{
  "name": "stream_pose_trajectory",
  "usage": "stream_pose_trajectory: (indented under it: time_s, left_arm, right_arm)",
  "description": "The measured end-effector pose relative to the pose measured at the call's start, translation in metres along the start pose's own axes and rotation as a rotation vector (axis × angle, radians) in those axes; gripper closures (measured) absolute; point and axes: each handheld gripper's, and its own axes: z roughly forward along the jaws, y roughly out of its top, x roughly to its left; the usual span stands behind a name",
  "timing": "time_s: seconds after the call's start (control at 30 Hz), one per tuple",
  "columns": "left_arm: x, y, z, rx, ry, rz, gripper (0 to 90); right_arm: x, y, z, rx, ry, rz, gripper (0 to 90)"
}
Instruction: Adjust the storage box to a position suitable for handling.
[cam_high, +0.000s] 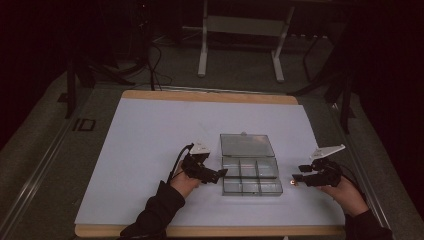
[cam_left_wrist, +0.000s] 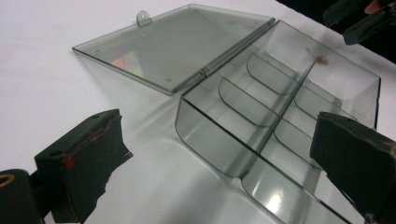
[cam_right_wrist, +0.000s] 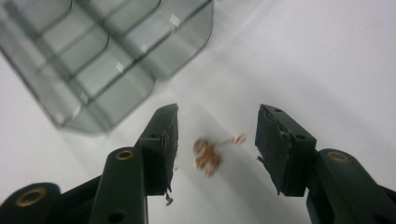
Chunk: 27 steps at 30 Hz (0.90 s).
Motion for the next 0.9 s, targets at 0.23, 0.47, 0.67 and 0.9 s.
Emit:
stream_pose_trajectory:
  time_s: [0.23, 0.47, 0.67, 0.9]
  left_arm:
    - [-0.003, -0.007, -0.004, -0.006, -0.001, -0.005, 3.4]
    - [-0.001, -0.011, -0.007, -0.015, 0.006, -0.009, 3.4]
    - [-0.001, -0.015, -0.006, 0.000, 0.016, 0.008, 3.4]
    - [-0.002, -0.014, -0.006, -0.007, 0.011, 0.006, 3.4]
  right_arm:
    - [0.002, -0.007, 0.007, 0.107, 0.020, -0.044, 51.2]
    - [0.002, -0.004, 0.017, 0.195, 0.017, -0.074, 59.6]
    - [0.002, 0.006, 0.026, 0.299, 0.019, -0.101, 67.7]
    - [0.006, 0.016, 0.032, 0.384, -0.024, -0.136, 73.7]
